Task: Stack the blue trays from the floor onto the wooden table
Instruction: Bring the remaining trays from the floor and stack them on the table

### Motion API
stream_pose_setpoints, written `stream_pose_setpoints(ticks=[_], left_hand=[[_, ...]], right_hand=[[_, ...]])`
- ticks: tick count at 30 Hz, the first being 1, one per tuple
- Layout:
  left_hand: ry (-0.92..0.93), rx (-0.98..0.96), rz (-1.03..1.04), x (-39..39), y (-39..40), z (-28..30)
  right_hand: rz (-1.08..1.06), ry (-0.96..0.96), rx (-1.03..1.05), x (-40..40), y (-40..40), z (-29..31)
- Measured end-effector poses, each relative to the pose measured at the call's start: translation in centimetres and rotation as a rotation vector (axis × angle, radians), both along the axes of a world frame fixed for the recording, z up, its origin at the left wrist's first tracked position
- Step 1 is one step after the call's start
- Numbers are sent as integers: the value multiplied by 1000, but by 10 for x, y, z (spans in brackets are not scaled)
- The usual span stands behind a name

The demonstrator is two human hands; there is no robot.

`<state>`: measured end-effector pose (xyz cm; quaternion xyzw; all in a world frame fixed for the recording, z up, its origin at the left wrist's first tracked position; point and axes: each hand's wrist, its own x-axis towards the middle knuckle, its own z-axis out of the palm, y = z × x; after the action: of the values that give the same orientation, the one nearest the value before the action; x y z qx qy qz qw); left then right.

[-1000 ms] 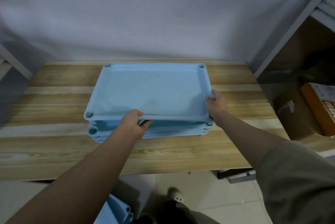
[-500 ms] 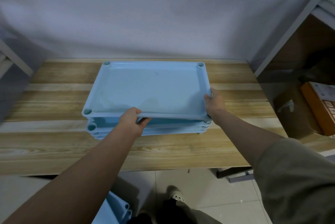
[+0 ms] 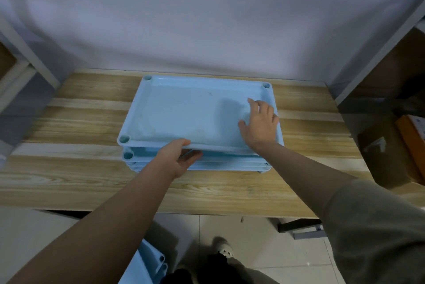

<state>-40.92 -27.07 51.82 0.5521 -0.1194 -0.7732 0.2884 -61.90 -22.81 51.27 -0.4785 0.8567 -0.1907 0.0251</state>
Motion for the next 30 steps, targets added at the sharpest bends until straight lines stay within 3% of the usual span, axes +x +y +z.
stream_pose_setpoints(ticks=[4, 7, 13, 16, 21, 30], left_hand=[[-76, -39, -74, 28, -2, 0], [-234, -79, -112, 61, -12, -2], [-494, -140, 176, 115, -32, -3], [-535, -114, 139, 127, -39, -5], [-418, -117, 23, 133, -46, -4], [-440, -182, -77, 144, -54, -15]], right_hand=[[303, -42, 27, 43, -17, 7], [465, -93, 104, 76, -29, 7], [674, -192, 267, 137, -45, 5], [723, -151, 306, 157, -51, 6], [735, -86, 263, 173, -54, 7], [665, -149, 256, 179, -51, 7]])
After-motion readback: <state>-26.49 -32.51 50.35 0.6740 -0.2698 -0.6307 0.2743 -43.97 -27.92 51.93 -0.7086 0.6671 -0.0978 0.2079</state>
